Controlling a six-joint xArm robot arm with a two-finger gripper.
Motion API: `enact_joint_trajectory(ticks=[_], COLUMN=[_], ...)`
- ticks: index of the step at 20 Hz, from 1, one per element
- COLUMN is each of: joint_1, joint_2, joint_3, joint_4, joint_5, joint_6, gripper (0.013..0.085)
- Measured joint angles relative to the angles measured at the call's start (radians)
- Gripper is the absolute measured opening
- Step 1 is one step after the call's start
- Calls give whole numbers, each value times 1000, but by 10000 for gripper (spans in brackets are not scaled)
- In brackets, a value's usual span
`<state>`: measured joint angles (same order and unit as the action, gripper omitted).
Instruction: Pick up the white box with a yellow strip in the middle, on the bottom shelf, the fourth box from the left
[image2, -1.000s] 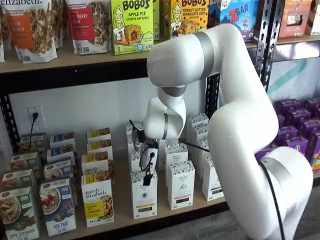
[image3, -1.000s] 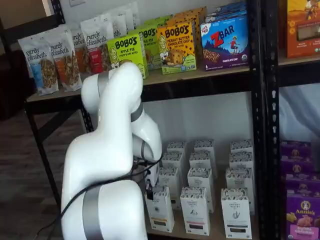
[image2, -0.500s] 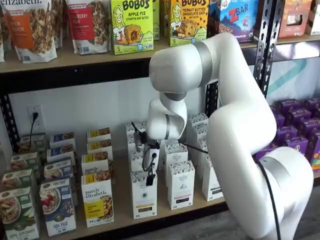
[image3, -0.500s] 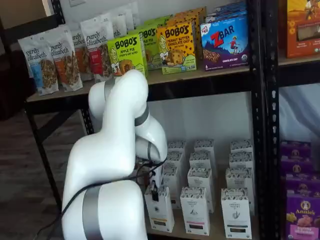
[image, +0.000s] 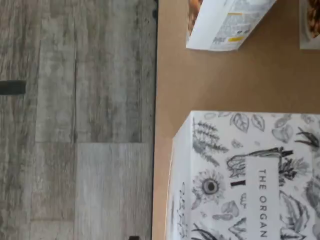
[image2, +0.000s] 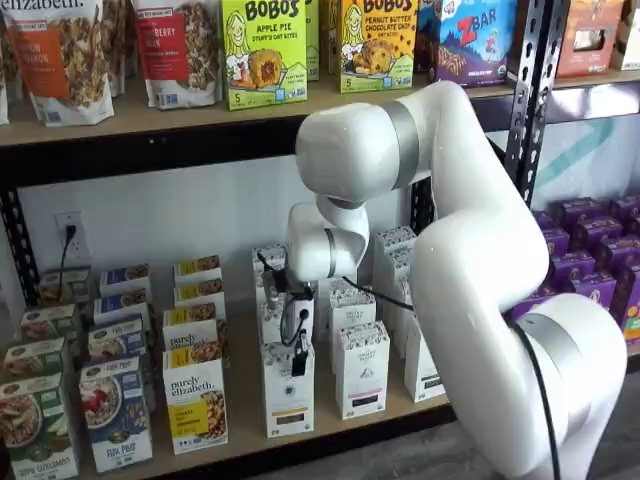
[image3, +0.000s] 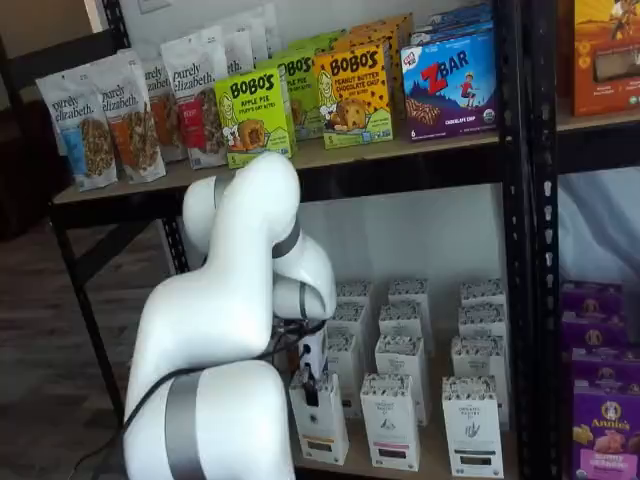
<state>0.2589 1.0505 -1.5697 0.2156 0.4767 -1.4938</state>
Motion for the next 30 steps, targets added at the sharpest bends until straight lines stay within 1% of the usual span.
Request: enact_joint_trajectory(ticks=[3, 5, 10, 16, 17, 18, 19, 20, 22, 30], joint_1=[2, 3, 6, 2, 1, 0, 0, 0, -1, 1], joint_2=[12, 18, 32, 41, 42, 43, 43, 44, 45, 49], joint_3=[-12, -19, -26, -36, -38, -40, -43, -44, -49, -57], joint_4=[-28, -32, -42, -43, -40, -38, -35, -33, -33, -47], joint_5=[4, 8, -15, -15, -11, -7, -2, 2, 12, 29], joint_6=[26, 31, 43, 39, 36, 33, 30, 29, 29, 43], gripper=[850, 850, 850, 850, 810, 810, 770, 770, 690, 690])
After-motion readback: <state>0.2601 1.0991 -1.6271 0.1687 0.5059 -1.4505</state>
